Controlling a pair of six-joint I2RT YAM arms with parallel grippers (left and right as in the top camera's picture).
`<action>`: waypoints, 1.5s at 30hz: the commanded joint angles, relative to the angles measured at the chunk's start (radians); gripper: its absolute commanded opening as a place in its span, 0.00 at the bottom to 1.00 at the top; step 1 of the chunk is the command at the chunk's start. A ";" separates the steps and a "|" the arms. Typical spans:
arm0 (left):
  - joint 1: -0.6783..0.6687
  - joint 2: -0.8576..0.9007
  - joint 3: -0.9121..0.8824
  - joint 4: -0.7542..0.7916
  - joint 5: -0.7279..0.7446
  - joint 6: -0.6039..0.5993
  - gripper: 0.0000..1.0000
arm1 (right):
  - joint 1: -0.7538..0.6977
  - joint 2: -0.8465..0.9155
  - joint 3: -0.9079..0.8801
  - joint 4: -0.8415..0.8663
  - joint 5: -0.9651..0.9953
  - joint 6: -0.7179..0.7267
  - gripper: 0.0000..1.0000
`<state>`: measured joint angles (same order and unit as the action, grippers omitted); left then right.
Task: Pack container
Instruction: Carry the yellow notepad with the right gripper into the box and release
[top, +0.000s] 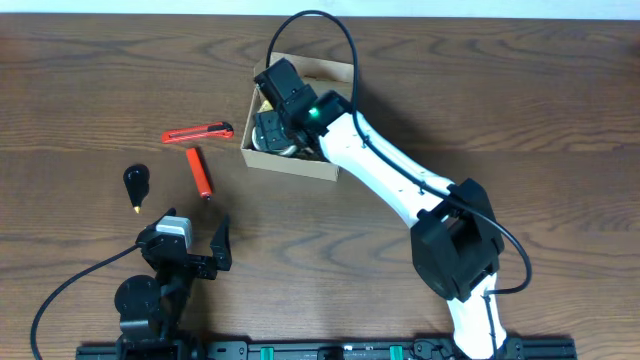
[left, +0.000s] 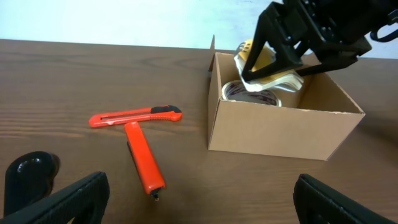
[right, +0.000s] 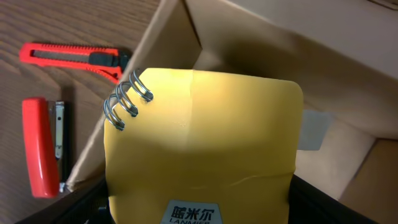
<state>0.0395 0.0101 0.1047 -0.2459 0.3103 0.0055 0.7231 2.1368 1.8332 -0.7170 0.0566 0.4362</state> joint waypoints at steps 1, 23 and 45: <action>0.006 -0.006 -0.025 -0.004 -0.004 0.016 0.95 | 0.019 0.011 0.005 0.018 0.034 0.020 0.76; 0.006 -0.006 -0.025 -0.004 -0.004 0.016 0.95 | 0.025 0.035 0.005 0.019 0.022 0.103 0.76; 0.006 -0.006 -0.025 -0.004 -0.004 0.016 0.95 | -0.019 -0.092 0.005 -0.008 0.022 0.090 0.99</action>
<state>0.0395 0.0101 0.1047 -0.2459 0.3099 0.0055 0.7326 2.1422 1.8332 -0.7113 0.0635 0.5304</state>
